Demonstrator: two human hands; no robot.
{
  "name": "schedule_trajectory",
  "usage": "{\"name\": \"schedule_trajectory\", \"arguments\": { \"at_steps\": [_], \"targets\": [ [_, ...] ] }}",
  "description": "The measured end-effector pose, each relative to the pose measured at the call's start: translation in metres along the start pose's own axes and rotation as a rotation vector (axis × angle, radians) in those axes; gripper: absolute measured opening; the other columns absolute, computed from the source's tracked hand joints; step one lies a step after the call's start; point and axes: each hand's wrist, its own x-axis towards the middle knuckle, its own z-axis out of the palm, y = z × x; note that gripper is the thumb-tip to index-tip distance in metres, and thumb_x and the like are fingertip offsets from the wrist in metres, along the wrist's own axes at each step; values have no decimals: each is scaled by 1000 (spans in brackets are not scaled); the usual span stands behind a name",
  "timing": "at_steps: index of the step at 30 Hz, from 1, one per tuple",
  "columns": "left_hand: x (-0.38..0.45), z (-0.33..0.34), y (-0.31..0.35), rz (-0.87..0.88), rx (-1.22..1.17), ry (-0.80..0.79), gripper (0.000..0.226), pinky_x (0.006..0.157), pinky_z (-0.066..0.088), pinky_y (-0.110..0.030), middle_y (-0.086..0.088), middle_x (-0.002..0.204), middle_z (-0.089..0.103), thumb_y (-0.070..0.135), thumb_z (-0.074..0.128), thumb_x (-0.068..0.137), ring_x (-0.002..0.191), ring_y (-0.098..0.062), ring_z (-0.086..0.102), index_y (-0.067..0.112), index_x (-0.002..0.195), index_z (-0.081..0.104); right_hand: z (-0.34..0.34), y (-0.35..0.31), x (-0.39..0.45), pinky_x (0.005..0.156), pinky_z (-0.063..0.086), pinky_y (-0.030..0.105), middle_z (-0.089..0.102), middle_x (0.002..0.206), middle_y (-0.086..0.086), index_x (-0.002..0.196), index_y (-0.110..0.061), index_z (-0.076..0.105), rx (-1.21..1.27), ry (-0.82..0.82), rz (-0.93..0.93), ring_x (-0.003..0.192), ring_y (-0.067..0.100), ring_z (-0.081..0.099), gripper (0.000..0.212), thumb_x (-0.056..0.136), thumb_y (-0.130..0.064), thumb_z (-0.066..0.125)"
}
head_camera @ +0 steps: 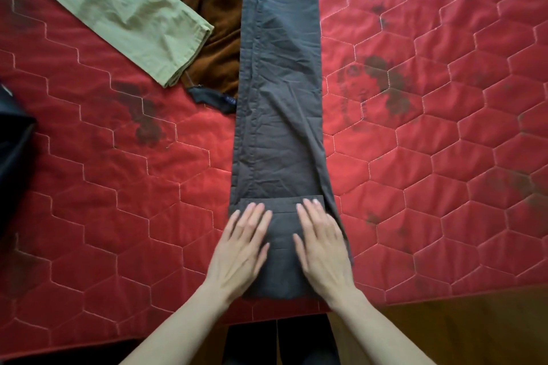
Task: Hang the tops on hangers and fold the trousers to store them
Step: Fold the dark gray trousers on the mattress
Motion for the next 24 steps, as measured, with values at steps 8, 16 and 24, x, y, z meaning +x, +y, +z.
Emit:
{"name": "schedule_trajectory", "arguments": {
  "at_steps": [8, 16, 24],
  "targets": [
    [15, 33, -16, 2, 37, -176, 80, 128, 16, -48, -11, 174, 3, 59, 40, 103, 161, -28, 4, 18, 167, 13, 36, 35, 5, 129, 19, 47, 12, 176, 2, 167, -18, 21, -137, -169, -99, 162, 20, 9, 72, 107, -51, 42],
    [16, 49, -40, 137, 23, -107, 80, 129, 10, -46, -8, 175, 4, 61, 42, 101, 161, -29, 5, 24, 167, 14, 55, 71, 10, 131, 14, 43, 18, 174, -1, 165, -20, 27, -69, -94, -272, 161, 25, 17, 65, 106, -39, 44],
    [9, 33, -73, 366, 96, -99, 69, 129, 15, -46, -5, 174, 9, 26, 41, 103, 161, -28, 8, 18, 166, 16, 39, 92, 11, 128, 22, 47, 20, 174, 4, 165, -20, 28, -133, -128, -416, 161, 28, 18, 60, 109, -38, 43]
  ]
}}
